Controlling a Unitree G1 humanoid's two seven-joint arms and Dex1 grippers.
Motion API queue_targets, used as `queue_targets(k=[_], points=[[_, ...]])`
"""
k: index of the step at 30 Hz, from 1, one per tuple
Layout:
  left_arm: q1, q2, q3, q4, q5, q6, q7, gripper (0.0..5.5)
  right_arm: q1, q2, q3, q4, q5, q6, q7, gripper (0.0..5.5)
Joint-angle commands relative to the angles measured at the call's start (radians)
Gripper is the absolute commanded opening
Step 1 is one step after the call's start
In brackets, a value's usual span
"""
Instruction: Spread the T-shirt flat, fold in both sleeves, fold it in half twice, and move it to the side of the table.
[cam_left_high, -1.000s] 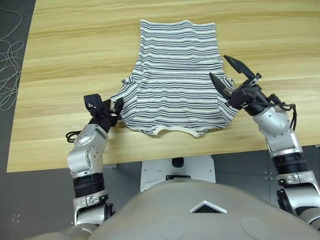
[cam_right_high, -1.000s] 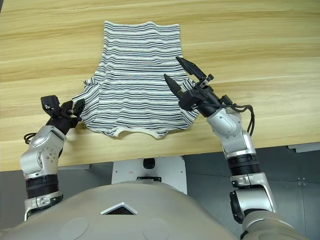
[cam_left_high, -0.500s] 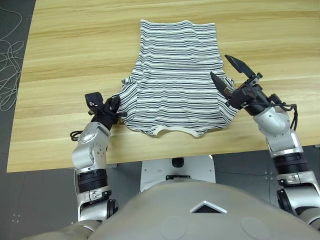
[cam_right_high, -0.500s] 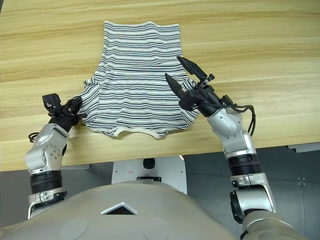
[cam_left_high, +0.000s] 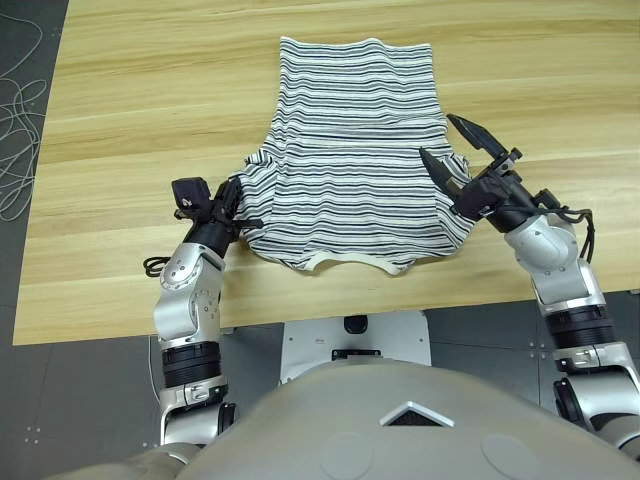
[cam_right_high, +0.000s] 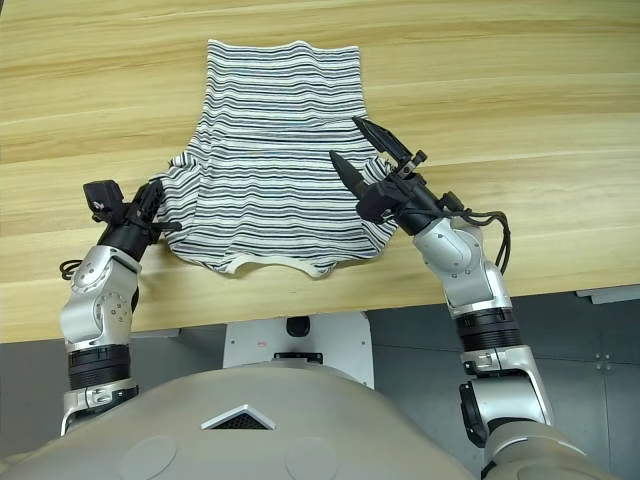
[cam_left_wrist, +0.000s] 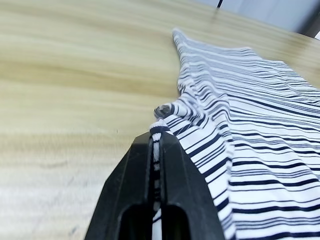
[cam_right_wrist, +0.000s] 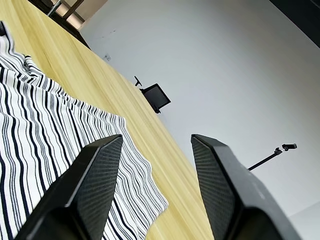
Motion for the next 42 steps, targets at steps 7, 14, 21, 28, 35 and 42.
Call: queue_targets(k=[7, 14, 21, 28, 35, 42], points=[[0.003, 0.023, -0.054, -0.017, 0.081, -0.120, -0.032, 0.13, -0.009, 0.007, 0.006, 0.018, -0.020, -0.009, -0.012, 2.54], [0.035, 0.093, -0.209, -0.049, 0.138, -0.147, -0.185, 0.13, -0.021, 0.010, 0.011, 0.043, -0.033, -0.013, -0.028, 2.54], [0.029, 0.160, -0.272, -0.071, 0.186, -0.184, -0.260, 0.13, -0.027, 0.011, 0.021, 0.065, -0.044, -0.017, -0.041, 2.54], [0.049, 0.237, -0.325, -0.038, 0.268, -0.145, -0.279, 0.13, -0.026, 0.013, 0.027, 0.068, -0.046, -0.018, -0.043, 2.54], [0.050, 0.309, -0.376, 0.016, 0.348, -0.099, -0.306, 0.13, -0.027, 0.015, 0.032, 0.061, -0.045, -0.019, -0.040, 2.54], [0.046, 0.326, -0.394, 0.031, 0.368, -0.118, -0.305, 0.13, -0.024, 0.016, 0.035, 0.055, -0.045, -0.016, -0.037, 2.54]])
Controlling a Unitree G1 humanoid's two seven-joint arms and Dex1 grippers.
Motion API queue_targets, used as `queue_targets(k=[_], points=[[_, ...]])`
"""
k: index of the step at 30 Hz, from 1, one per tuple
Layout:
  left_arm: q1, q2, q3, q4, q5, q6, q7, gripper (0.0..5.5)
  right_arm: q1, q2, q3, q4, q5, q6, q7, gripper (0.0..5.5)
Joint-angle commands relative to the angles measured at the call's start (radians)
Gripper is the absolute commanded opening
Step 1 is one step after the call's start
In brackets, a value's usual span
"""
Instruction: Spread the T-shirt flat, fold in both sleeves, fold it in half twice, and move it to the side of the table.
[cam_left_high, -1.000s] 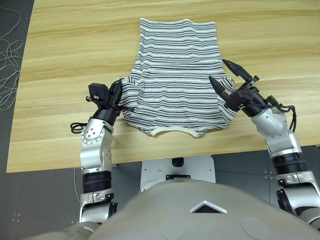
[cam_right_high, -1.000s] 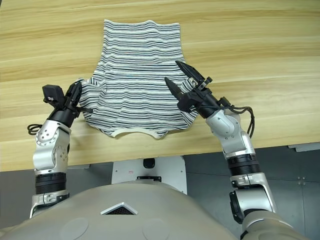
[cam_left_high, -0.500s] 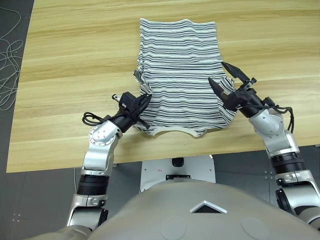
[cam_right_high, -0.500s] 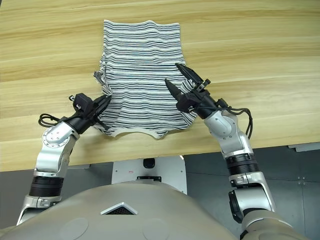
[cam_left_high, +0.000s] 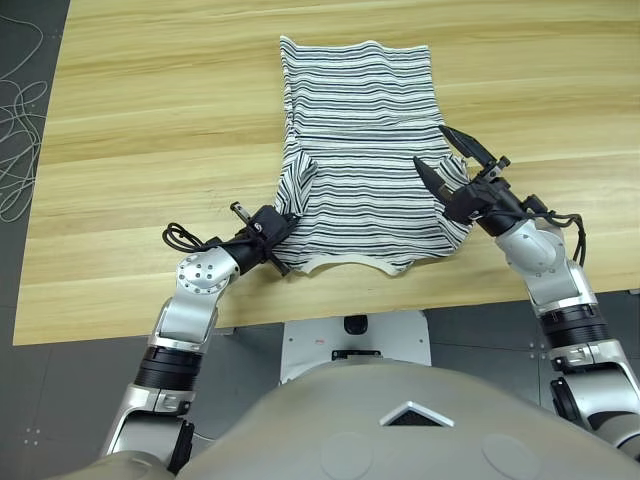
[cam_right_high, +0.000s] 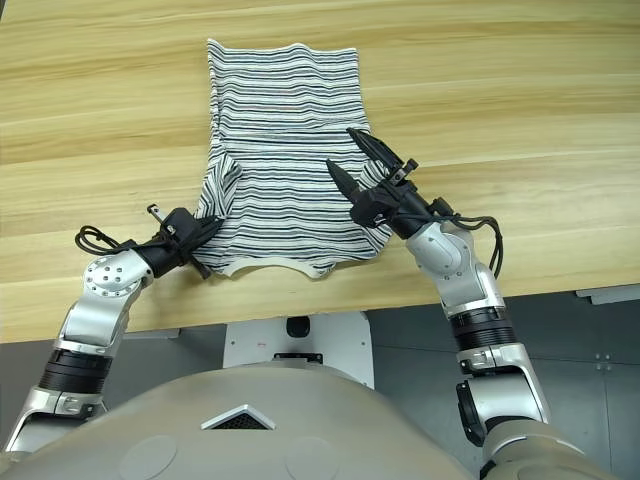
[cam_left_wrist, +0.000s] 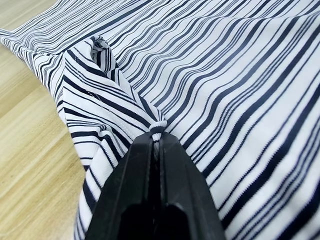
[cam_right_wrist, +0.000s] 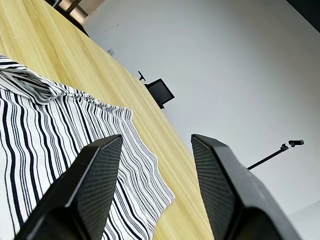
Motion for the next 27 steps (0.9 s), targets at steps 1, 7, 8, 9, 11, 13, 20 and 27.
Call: queue_targets(k=[1, 7, 8, 9, 11, 13, 20, 27], points=[[0.027, 0.021, -0.020, 0.017, 0.024, 0.022, -0.013, 0.13, -0.017, 0.004, 0.005, -0.006, -0.006, -0.002, 0.003, 2.54], [0.006, 0.004, -0.004, -0.051, -0.019, -0.096, -0.031, 0.37, -0.021, 0.005, 0.006, 0.005, -0.009, -0.002, 0.002, 2.54], [-0.003, 0.003, 0.002, -0.053, -0.026, -0.106, -0.034, 0.45, -0.021, 0.005, 0.006, 0.007, -0.009, -0.003, 0.002, 2.54], [-0.006, 0.005, 0.003, -0.055, -0.033, -0.115, -0.043, 0.66, -0.022, 0.004, 0.006, 0.008, -0.009, -0.004, 0.002, 2.54], [-0.003, 0.007, -0.001, -0.056, -0.041, -0.129, -0.054, 0.97, -0.023, 0.003, 0.005, 0.011, -0.009, -0.006, 0.002, 2.54], [-0.001, 0.006, -0.002, -0.054, -0.042, -0.144, -0.056, 1.23, -0.024, 0.002, 0.005, 0.013, -0.009, -0.007, 0.003, 2.54], [0.001, 0.016, -0.009, -0.043, -0.040, -0.164, -0.072, 2.20, -0.025, -0.001, 0.004, 0.015, -0.008, -0.009, 0.004, 2.54], [-0.049, -0.049, 0.090, -0.114, -0.222, -0.098, -0.068, 3.29, -0.013, 0.055, -0.039, 0.021, 0.079, 0.137, -0.001, 2.54]])
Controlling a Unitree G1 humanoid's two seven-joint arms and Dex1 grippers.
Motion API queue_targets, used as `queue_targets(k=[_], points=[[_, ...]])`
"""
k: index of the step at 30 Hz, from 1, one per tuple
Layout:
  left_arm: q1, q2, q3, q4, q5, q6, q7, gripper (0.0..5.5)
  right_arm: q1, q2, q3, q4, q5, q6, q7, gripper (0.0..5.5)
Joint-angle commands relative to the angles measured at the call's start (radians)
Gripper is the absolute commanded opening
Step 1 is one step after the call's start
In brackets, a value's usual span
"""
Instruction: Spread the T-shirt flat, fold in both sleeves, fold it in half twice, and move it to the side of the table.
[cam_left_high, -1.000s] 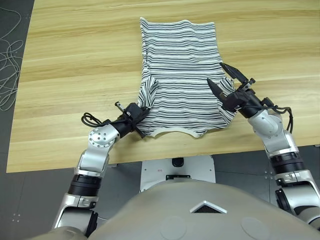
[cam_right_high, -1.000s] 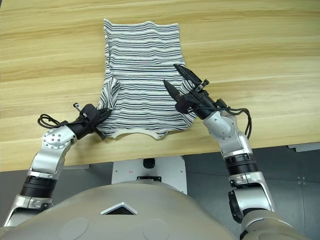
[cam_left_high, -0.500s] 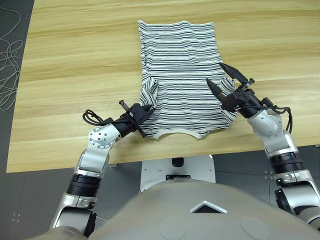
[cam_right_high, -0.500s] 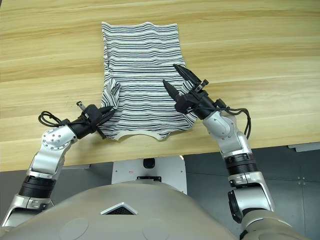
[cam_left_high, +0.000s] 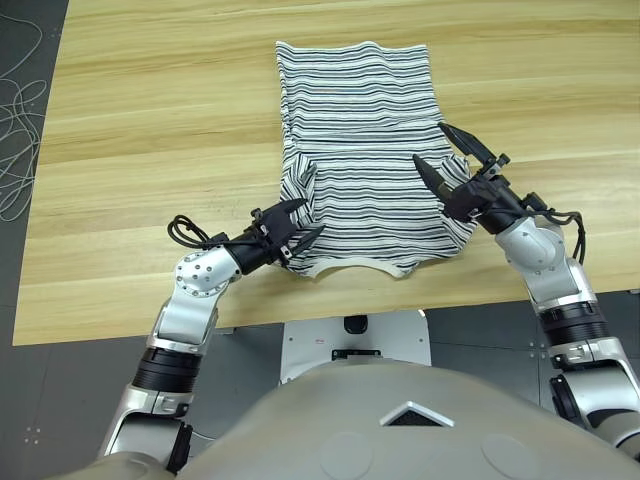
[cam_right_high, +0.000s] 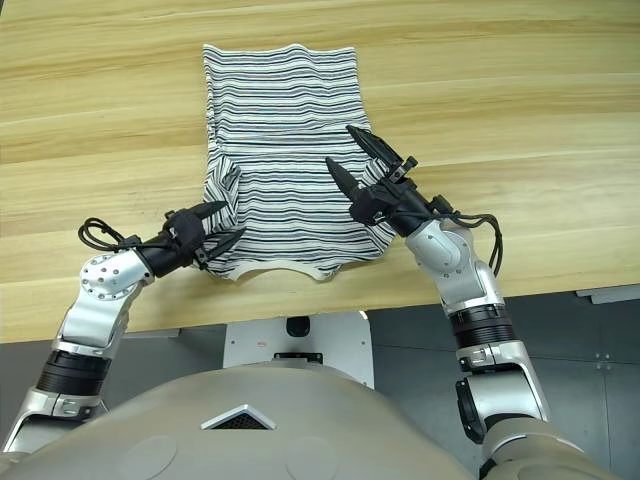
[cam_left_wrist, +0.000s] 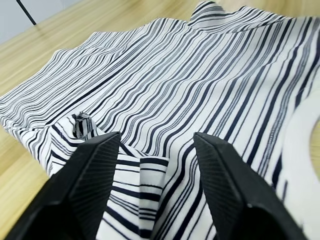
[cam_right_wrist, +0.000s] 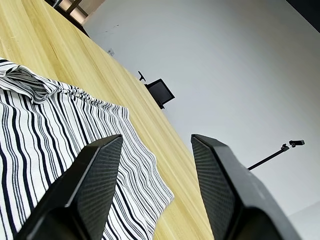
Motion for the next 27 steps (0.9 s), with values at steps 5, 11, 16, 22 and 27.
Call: queue_targets(k=[5, 11, 16, 22, 27], points=[[-0.088, -0.166, 0.178, -0.133, -0.258, 0.048, 0.135, 3.29, 0.101, 0.194, -0.105, -0.093, 0.300, 0.389, -0.023, 2.54], [-0.051, -0.215, 0.188, -0.139, -0.248, 0.025, 0.180, 3.29, 0.285, 0.274, -0.152, -0.226, 0.422, 0.593, -0.049, 2.54], [-0.048, -0.233, 0.187, -0.126, -0.243, 0.012, 0.194, 3.29, 0.398, 0.299, -0.211, -0.290, 0.445, 0.617, -0.092, 2.54], [-0.043, -0.250, 0.187, -0.112, -0.230, -0.011, 0.201, 3.29, 0.450, 0.325, -0.234, -0.308, 0.410, 0.583, -0.144, 2.54], [-0.037, -0.256, 0.190, -0.116, -0.232, -0.015, 0.204, 3.29, 0.396, 0.373, -0.282, -0.268, 0.545, 0.703, -0.120, 2.54]])
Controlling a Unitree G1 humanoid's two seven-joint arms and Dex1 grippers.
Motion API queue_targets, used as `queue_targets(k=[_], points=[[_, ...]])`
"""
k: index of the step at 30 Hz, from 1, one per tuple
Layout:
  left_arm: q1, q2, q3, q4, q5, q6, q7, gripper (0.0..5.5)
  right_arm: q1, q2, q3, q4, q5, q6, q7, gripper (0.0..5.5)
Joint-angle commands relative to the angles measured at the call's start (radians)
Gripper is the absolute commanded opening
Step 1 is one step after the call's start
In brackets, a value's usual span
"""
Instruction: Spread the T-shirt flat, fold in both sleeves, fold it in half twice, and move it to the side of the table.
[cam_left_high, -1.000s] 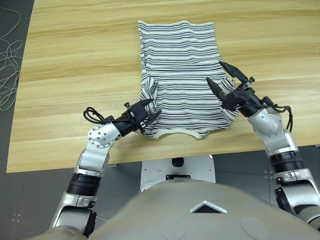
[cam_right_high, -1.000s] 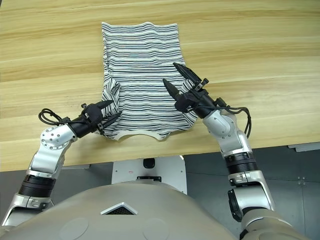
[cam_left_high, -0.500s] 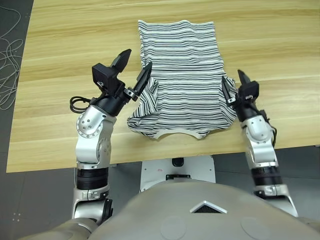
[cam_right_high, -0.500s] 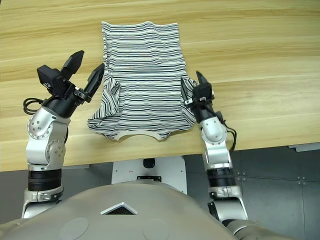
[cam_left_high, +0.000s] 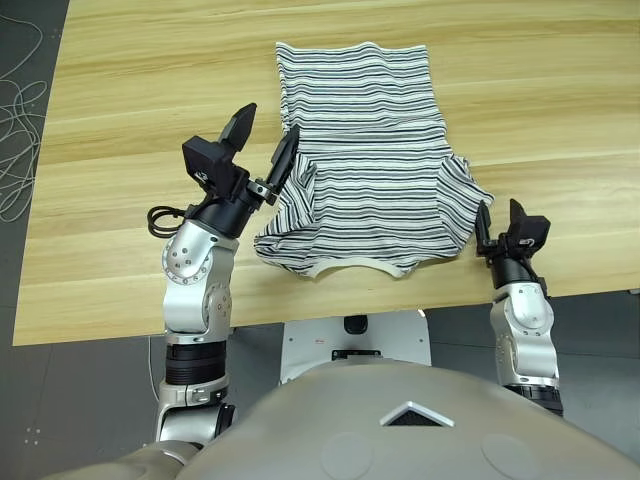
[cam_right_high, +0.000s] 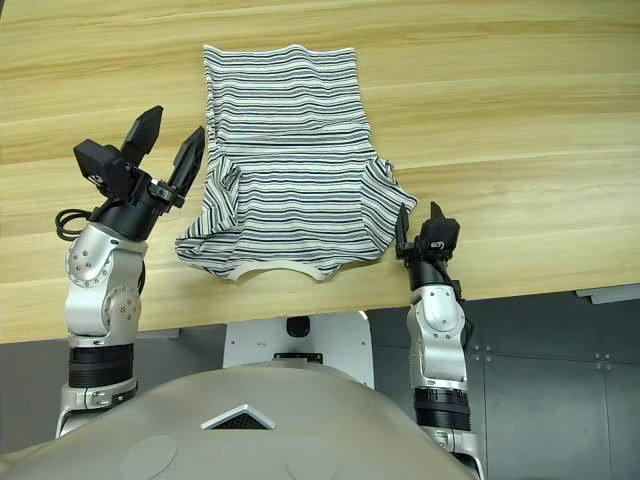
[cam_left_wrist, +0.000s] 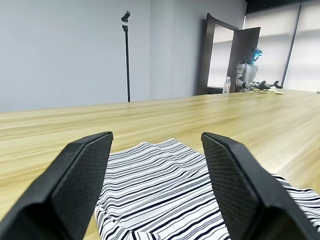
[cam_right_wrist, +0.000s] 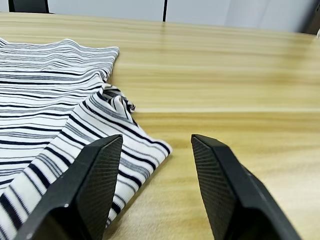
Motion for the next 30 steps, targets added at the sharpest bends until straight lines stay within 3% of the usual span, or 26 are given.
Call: queue_targets(k=[1, 7, 13, 27, 30], points=[[0.004, -0.005, 0.006, 0.004, 0.009, -0.005, 0.012, 3.29, -0.078, 0.041, -0.056, 0.019, 0.155, 0.157, 0.027, 2.54], [-0.004, -0.004, 0.005, 0.003, 0.013, -0.003, 0.014, 3.29, -0.109, 0.080, -0.098, -0.034, 0.312, 0.338, 0.032, 2.54], [-0.007, -0.008, 0.014, 0.014, 0.020, -0.005, 0.030, 3.29, -0.105, 0.106, -0.091, -0.091, 0.338, 0.406, 0.010, 2.54], [-0.017, -0.011, 0.017, 0.023, 0.021, -0.009, 0.033, 3.33, -0.127, 0.137, -0.134, -0.048, 0.288, 0.359, -0.062, 0.20], [-0.015, -0.011, 0.016, 0.021, 0.021, -0.008, 0.034, 3.33, -0.132, 0.146, -0.138, -0.037, 0.280, 0.332, -0.062, 0.11]])
